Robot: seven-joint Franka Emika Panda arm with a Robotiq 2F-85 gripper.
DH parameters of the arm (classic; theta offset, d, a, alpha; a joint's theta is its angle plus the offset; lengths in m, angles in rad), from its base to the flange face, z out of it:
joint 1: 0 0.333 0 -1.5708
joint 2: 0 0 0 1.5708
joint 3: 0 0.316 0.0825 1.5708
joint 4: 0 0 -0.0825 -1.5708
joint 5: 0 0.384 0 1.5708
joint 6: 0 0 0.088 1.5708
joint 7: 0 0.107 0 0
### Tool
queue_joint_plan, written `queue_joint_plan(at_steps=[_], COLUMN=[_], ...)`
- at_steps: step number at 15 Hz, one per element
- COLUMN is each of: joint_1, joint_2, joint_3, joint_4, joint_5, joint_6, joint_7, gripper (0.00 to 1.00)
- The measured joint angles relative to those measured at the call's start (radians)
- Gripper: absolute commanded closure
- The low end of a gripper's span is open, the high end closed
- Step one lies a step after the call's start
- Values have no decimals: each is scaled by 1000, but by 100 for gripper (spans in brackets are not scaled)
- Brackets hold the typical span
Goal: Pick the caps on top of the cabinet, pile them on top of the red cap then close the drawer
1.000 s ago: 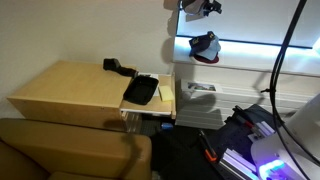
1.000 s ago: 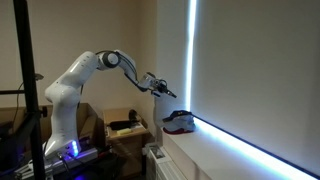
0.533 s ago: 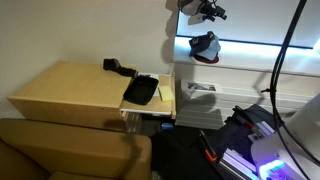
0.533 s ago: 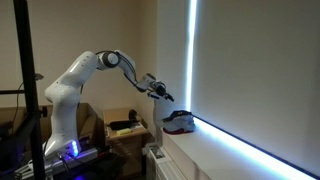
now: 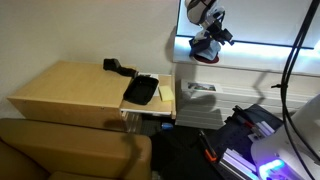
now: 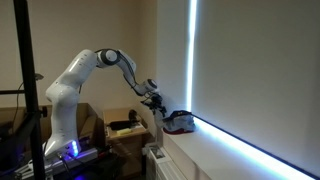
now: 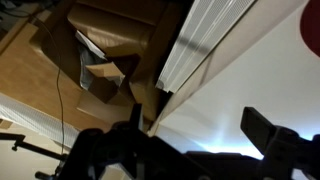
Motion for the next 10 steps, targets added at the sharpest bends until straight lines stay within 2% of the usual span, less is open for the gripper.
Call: queue_joint_plan(at_steps=[3, 5, 8, 10], joint_1=[-47, -40, 26, 69], joint_2=[30, 78, 155, 174], joint_3=[-1, 8, 36, 23], joint_4=[-25, -3, 57, 67], joint_5=[105, 165, 243, 241], joint_6=[155, 254, 337, 378], joint_7=[-72, -128, -202, -277], gripper=[0, 0, 0, 0])
